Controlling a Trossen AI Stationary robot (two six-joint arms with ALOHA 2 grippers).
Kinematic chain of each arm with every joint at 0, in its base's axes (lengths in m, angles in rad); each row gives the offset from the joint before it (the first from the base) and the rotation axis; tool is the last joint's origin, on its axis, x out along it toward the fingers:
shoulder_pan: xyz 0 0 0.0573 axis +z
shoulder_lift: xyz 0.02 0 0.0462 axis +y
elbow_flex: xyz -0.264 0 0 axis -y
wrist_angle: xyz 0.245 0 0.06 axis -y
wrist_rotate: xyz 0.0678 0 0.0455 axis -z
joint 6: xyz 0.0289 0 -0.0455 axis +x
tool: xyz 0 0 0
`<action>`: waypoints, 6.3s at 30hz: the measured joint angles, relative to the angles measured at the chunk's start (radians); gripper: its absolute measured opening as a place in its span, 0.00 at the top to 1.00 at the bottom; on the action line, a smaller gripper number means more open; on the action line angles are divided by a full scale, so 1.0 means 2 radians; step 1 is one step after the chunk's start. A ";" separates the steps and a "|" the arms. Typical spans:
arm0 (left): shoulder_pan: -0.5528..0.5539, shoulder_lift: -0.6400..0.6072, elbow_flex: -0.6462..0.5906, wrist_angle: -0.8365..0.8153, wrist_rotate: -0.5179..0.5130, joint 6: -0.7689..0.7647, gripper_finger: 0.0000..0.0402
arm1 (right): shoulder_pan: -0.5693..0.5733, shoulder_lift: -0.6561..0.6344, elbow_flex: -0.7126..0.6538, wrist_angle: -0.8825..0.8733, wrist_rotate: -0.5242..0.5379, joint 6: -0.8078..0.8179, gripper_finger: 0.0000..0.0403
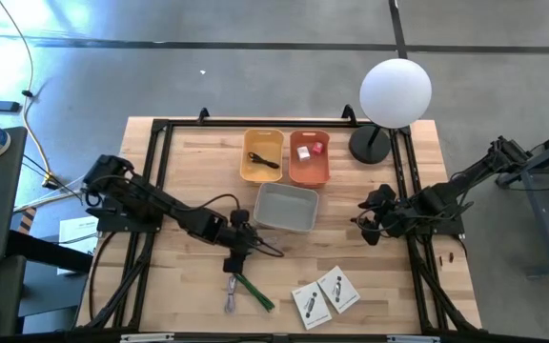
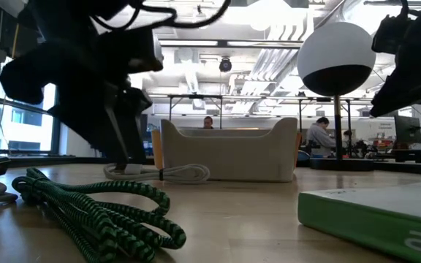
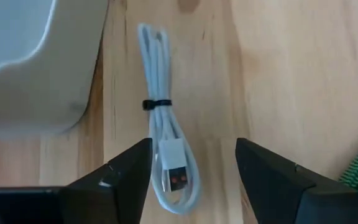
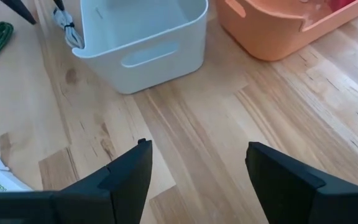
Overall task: Pick and place items into bin
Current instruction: Put the white charger cable into the yellow bin, then put the green charger cable into the yellow bin
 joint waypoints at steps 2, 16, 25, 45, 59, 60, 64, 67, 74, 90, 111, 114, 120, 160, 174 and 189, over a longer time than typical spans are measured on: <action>0.000 0.006 0.000 0.000 -0.004 -0.008 0.44 | 0.000 0.000 0.000 0.000 0.005 0.003 0.39; 0.000 0.033 0.000 0.001 0.000 -0.036 0.59 | 0.000 0.000 0.000 0.001 0.007 0.024 0.39; 0.000 0.032 0.001 0.001 0.006 -0.017 0.95 | 0.000 0.000 0.000 0.001 0.013 0.032 0.39; 0.001 -0.075 0.016 -0.004 -0.002 0.109 0.99 | 0.000 0.000 0.000 -0.009 0.017 0.038 0.39; 0.174 -0.171 0.016 -0.075 -0.079 0.162 0.99 | 0.000 0.000 0.000 -0.012 0.031 0.072 0.39; 0.195 -0.171 0.016 -0.075 -0.069 0.182 0.99 | 0.000 0.000 0.000 -0.012 0.032 0.075 0.39; 0.280 -0.170 0.016 -0.059 -0.013 0.257 0.99 | 0.000 0.000 0.000 -0.012 0.035 0.090 0.39; 0.342 -0.170 0.016 -0.046 0.026 0.294 1.00 | 0.000 0.000 0.000 -0.013 0.043 0.102 0.39; 0.439 -0.165 0.015 -0.029 0.092 0.361 1.00 | 0.000 0.001 0.000 -0.010 0.074 0.130 0.39; 0.485 -0.036 0.142 -0.106 0.113 0.456 0.99 | -0.079 0.002 0.000 0.040 0.078 0.128 0.39; 0.491 0.043 0.248 -0.222 0.128 0.420 0.91 | -0.083 0.022 0.000 0.044 0.067 0.126 0.39; 0.490 0.043 0.248 -0.223 0.129 0.409 0.85 | -0.083 0.037 0.000 0.044 0.057 0.126 0.39; 0.480 0.043 0.248 -0.222 0.134 0.398 0.72 | -0.082 0.067 0.000 0.050 0.039 0.130 0.39; 0.047 -0.068 0.236 -0.304 0.176 0.365 0.57 | -0.041 0.072 0.000 0.076 0.036 0.056 0.39; -0.055 0.014 0.178 -0.148 0.120 0.252 0.57 | -0.014 0.067 0.000 0.095 -0.053 -0.021 0.39; -0.075 0.099 0.178 -0.093 0.133 0.235 0.57 | 0.030 0.054 0.000 0.095 -0.027 -0.029 0.39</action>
